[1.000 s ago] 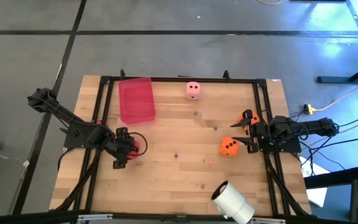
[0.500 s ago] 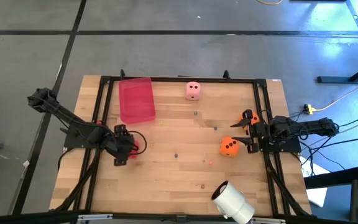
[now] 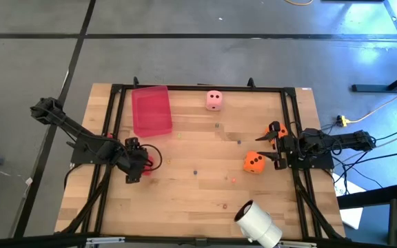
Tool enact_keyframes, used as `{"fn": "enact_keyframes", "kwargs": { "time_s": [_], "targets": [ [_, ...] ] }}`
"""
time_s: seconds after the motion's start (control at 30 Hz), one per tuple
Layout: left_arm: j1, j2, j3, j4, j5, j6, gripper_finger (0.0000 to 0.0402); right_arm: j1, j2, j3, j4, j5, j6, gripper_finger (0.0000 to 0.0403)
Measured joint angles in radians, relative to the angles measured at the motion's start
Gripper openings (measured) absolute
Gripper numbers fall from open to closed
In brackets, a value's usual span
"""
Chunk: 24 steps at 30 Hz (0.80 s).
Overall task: Pick & Place Dice
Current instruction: Put the big red dice into the bin
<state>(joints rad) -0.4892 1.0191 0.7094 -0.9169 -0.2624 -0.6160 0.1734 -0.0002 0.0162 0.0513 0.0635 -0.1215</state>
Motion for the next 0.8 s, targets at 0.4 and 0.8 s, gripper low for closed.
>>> {"fn": "enact_keyframes", "kwargs": {
  "time_s": [0.4,0.8],
  "targets": [
    [0.0,0.0,0.044,-0.06,0.007,0.017,0.04,0.0,0.0,0.0,0.0,0.0,0.0,0.0238],
    [0.0,0.068,0.043,-0.051,-0.005,0.043,0.04,0.0,0.0,0.0,0.0,0.0,0.0,0.0238]
  ]
}}
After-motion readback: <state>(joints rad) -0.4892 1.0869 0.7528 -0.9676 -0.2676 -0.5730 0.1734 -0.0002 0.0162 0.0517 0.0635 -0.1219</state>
